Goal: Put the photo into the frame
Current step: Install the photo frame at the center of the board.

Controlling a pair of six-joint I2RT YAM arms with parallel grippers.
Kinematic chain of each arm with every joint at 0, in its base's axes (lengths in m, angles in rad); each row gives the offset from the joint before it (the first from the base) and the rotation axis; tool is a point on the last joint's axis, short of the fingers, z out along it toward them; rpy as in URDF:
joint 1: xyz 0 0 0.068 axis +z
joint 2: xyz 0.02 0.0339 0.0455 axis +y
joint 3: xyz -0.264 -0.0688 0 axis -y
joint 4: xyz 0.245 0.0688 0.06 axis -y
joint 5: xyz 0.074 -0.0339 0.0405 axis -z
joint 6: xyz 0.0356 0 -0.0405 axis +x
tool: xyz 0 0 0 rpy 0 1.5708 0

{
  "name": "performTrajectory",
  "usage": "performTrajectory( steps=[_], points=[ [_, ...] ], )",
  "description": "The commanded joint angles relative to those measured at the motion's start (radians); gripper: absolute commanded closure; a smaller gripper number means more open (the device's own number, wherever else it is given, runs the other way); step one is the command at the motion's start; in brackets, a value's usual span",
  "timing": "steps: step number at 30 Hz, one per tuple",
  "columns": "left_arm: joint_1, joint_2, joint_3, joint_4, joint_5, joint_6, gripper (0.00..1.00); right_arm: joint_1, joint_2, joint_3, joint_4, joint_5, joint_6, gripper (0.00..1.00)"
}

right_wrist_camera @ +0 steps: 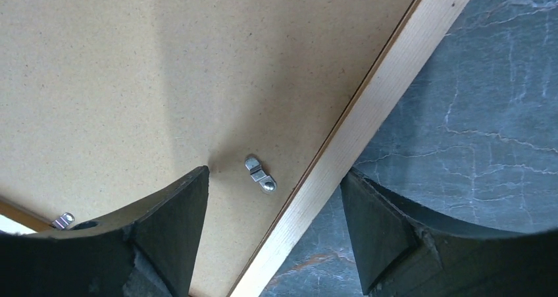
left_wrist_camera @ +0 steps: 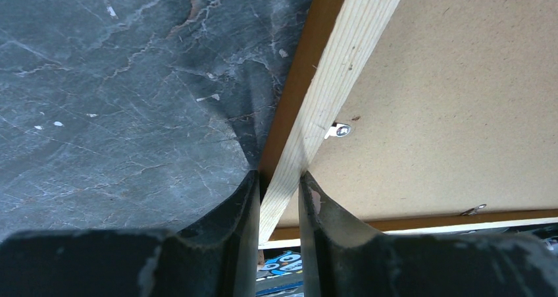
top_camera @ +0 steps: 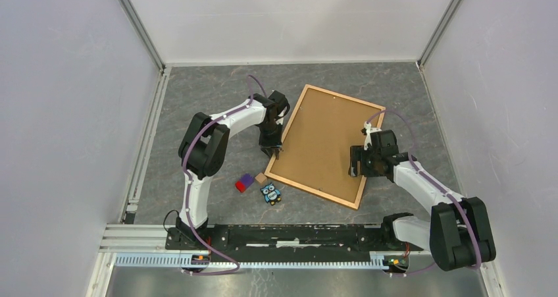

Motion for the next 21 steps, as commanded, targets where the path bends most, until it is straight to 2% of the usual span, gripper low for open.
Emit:
performTrajectory(
  steps=[1,9,21],
  points=[
    [-0.009,0.027,0.008,0.024,0.010,0.007,0.95,0.021,-0.016,0.003,-0.007,0.046,0.009,0.24],
    [-0.009,0.031,0.009,0.024,0.018,0.007,0.95,0.037,-0.017,0.002,-0.024,0.076,-0.002,0.27],
    [-0.009,0.039,0.012,0.024,0.018,0.007,0.96,0.048,0.019,0.000,-0.005,0.127,0.004,0.40]
  ],
)
